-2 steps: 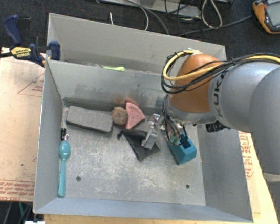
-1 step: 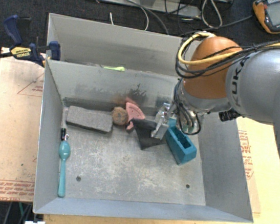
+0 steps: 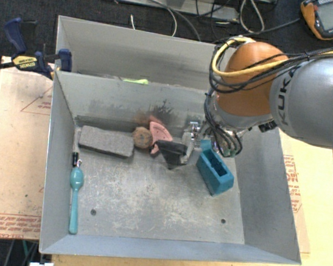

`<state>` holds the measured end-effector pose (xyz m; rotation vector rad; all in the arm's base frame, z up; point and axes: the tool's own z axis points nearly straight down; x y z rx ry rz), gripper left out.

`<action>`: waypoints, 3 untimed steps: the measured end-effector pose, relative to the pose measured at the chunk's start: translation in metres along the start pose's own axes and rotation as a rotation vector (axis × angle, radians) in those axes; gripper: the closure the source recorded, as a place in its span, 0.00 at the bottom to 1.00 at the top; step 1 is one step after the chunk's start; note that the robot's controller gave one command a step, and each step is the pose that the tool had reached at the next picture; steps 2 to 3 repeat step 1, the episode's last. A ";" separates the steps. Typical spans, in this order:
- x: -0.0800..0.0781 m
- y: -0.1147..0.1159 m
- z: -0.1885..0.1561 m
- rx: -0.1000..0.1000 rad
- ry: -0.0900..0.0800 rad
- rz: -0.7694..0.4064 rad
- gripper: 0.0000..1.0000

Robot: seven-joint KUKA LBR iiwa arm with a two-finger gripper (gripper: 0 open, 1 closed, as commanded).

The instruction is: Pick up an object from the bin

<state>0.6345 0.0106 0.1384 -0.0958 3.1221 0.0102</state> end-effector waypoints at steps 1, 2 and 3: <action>0.001 0.007 -0.028 -0.002 0.017 -0.172 1.00; 0.001 0.007 -0.028 -0.002 0.017 -0.172 1.00; 0.001 0.007 -0.028 -0.002 0.017 -0.172 1.00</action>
Offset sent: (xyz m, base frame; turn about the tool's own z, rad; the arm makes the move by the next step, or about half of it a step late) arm -0.0141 -0.0226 0.1821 -0.1848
